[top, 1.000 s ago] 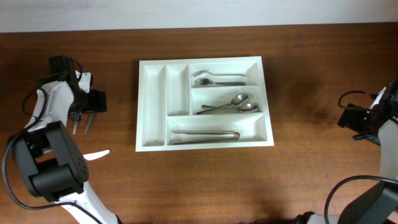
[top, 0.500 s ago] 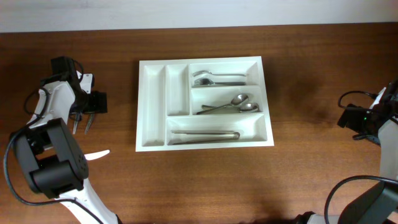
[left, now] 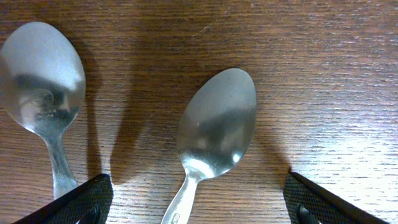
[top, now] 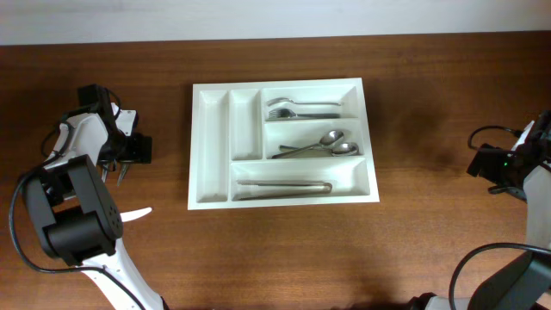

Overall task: Pack container
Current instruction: 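Lower the left gripper over the right silver spoon's handle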

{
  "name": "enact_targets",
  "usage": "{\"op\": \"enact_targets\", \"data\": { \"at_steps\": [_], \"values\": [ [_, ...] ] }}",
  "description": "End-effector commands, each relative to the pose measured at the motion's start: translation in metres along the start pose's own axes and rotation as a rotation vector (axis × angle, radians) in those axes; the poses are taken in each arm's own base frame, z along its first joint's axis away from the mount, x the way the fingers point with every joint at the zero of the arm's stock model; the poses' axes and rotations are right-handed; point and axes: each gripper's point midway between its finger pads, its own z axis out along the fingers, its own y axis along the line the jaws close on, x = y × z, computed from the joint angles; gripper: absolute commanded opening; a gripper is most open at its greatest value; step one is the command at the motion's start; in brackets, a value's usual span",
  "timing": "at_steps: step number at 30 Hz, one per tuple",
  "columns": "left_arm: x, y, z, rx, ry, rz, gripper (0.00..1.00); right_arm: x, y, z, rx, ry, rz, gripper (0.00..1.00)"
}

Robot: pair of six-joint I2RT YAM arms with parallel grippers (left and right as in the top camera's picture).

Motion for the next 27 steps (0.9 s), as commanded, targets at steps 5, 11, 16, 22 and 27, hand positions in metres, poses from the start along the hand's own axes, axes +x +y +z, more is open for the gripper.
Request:
{"op": "enact_targets", "data": {
  "at_steps": [5, 11, 16, 22, 27],
  "values": [
    [-0.003, 0.001, 0.0, -0.006, 0.0, 0.034, 0.89, 0.002, -0.002, 0.003, 0.004, 0.009, 0.005, 0.99],
    [-0.001, -0.017, -0.001, -0.001, 0.025, 0.121, 0.89, 0.002, -0.002, 0.003, 0.003, 0.009, 0.005, 0.99],
    [-0.003, -0.016, -0.002, -0.092, 0.043, 0.145, 0.89, 0.002, -0.002, 0.003, 0.003, 0.009, 0.005, 0.99],
    [-0.002, -0.011, -0.002, -0.096, 0.045, 0.121, 0.89, 0.002, -0.002, 0.003, 0.003, 0.009, 0.005, 0.99],
    [0.003, -0.005, -0.002, -0.094, 0.056, 0.106, 0.82, 0.002, -0.002, 0.003, 0.003, 0.009, 0.005, 0.99]
  ]
}}
